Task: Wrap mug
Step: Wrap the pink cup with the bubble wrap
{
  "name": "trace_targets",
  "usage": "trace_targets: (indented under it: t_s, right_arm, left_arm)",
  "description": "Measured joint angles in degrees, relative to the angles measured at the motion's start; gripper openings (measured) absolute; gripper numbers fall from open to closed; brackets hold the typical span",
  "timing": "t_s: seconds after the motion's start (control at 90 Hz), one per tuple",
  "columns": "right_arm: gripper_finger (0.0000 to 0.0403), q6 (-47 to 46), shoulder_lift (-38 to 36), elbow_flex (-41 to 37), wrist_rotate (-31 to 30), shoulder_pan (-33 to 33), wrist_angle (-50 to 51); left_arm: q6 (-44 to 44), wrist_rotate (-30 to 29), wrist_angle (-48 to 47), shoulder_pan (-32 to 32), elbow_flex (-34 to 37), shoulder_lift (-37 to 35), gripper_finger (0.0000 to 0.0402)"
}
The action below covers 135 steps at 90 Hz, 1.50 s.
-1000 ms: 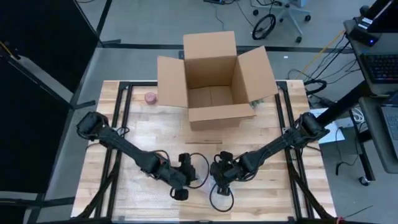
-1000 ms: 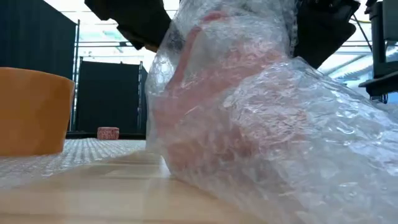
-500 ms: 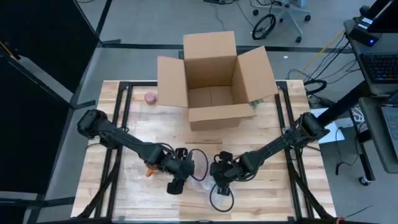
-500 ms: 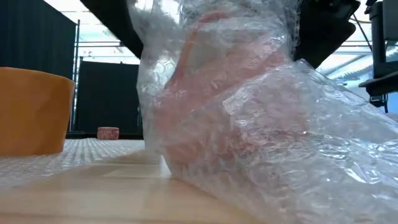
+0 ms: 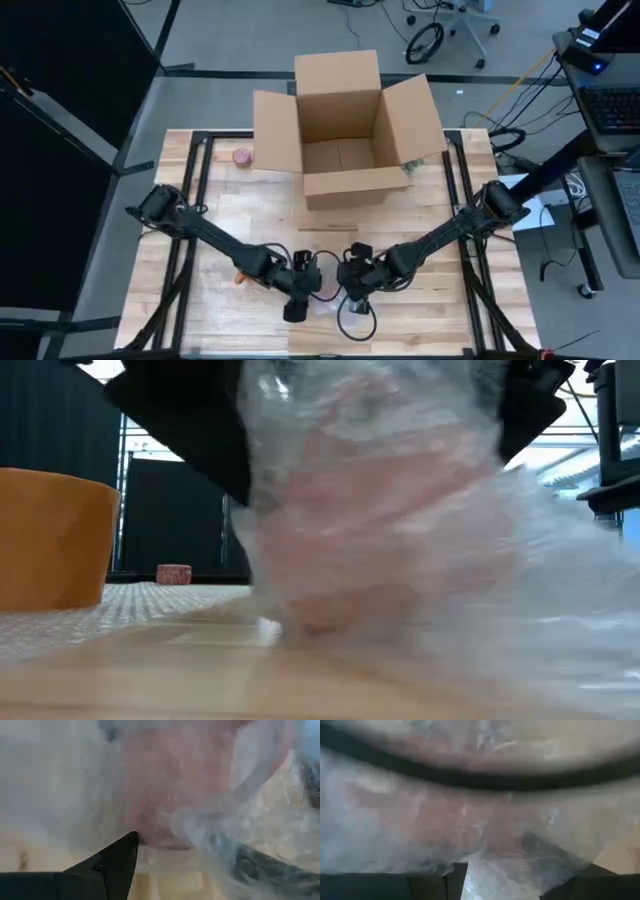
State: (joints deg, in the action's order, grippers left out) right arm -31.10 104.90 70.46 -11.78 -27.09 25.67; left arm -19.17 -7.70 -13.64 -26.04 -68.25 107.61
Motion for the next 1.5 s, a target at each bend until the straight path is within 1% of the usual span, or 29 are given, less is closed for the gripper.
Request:
trace_targets:
  t_s: [0.122,0.267,0.344,0.433,0.5,0.733,0.811,0.922,1.022,1.133,1.2,1.311,1.411,1.5]
  right_arm:
    - [0.0171,0.7,-0.2,0.9,0.2,0.0,0.3]
    - [0.0171,2.8,-0.2,4.2,1.6,0.0,4.0]
    - [0.0171,4.1,-0.2,5.0,1.7,0.0,5.0]
    - [0.0171,4.1,-0.2,5.0,1.8,0.3,5.8]
    - [0.0171,3.9,0.0,5.0,2.7,0.5,5.6]
    - [0.0171,4.7,0.2,5.0,2.6,0.8,3.9]
    - [0.0171,5.2,0.2,5.0,2.6,0.8,2.9]
    - [0.0172,7.6,0.2,5.0,2.6,0.9,1.8]
    - [0.0187,9.2,0.2,5.0,2.8,0.9,0.6]
    - [0.022,9.5,0.2,5.0,2.8,1.3,0.6]
    - [0.024,9.5,0.2,5.0,2.9,1.7,0.6]
    - [0.0262,9.3,0.2,5.0,2.9,2.4,0.6]
    - [0.027,9.3,0.2,5.0,2.8,2.6,0.6]
    - [0.0271,9.3,0.2,5.0,2.9,2.5,0.7]
  left_arm:
    - [0.4,-0.1,6.1,0.1,0.1,4.4,0.0237]
    - [0.3,-0.5,12.2,0.1,0.1,8.0,0.0237]
    - [0.1,-0.5,13.3,0.1,0.1,9.6,0.0237]
    - [-1.2,-0.5,13.3,0.1,0.1,9.3,0.0237]
    - [-1.7,0.0,11.0,0.1,0.1,8.2,0.0237]
    - [-4.5,-0.2,-2.3,-2.0,-0.2,1.1,0.0237]
    - [-5.9,1.2,-6.1,-2.4,-0.1,-0.1,0.0237]
    - [-7.7,1.8,-11.6,-3.0,-0.1,-2.2,0.0237]
    - [-9.9,3.2,-15.5,-3.5,-0.1,-4.1,0.0237]
    - [-11.8,3.1,-20.6,-3.9,-0.1,-7.0,0.0237]
    - [-12.1,1.5,-23.2,-4.3,-0.1,-9.8,0.0237]
    - [-12.0,-3.3,-23.4,-4.9,-0.1,-15.0,0.0237]
    - [-11.8,-6.8,-23.1,-5.4,-0.1,-18.7,0.0237]
    - [-12.2,-9.5,-24.3,-6.6,-0.1,-20.3,0.0237]
